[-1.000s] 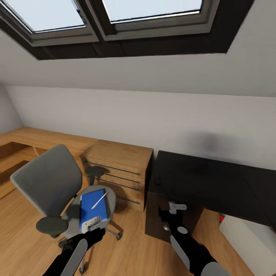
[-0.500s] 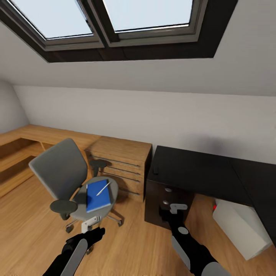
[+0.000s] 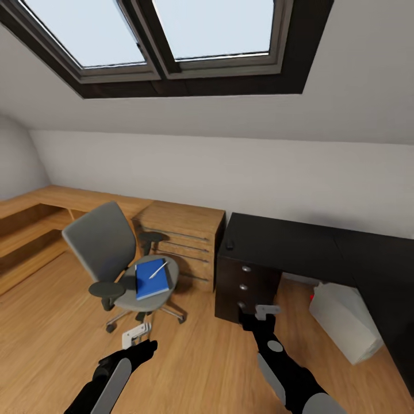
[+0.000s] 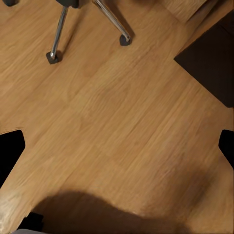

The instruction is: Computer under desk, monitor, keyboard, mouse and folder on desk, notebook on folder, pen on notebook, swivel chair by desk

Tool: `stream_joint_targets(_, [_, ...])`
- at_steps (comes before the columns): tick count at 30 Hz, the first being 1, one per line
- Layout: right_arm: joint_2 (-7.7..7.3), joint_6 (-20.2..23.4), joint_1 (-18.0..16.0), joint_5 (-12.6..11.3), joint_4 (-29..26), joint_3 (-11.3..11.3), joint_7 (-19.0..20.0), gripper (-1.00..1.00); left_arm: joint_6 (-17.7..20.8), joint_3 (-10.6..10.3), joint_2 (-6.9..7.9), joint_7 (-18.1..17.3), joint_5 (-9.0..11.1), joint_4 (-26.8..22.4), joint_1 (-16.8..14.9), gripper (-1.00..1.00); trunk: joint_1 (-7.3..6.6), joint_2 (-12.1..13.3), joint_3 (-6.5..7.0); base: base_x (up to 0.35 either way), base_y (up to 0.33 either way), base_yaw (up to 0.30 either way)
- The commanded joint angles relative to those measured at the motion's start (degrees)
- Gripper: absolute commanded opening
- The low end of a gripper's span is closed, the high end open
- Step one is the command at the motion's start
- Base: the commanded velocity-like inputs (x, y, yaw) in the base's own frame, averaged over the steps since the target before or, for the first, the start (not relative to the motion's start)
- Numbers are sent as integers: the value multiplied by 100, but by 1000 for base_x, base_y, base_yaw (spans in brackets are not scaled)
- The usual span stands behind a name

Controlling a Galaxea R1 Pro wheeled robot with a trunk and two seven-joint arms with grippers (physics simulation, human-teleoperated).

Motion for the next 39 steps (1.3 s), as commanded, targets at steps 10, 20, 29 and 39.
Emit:
stream_joint_targets(10, [-10,-206,-8,-61,18,48,-39,100,4,-18,7,53,70,-9,-5,100,0,-13,28,-345,0,-20])
stream_joint_targets(20, [-1,-215,-8,-61,20,49,-44,100,4,-18,7,53,70,-10,-5,100,0,-13,29,-345,0,-1])
stream_joint_targets(29, [12,-217,-8,-61,66,57,-43,100,4,-18,10,53,78,-6,-5,100,0,-13,30,-345,0,0])
stream_joint_targets(39, [8,-281,-8,-61,105,57,-38,100,4,-18,14,53,79,-6,-5,100,0,-13,30,-345,0,0])
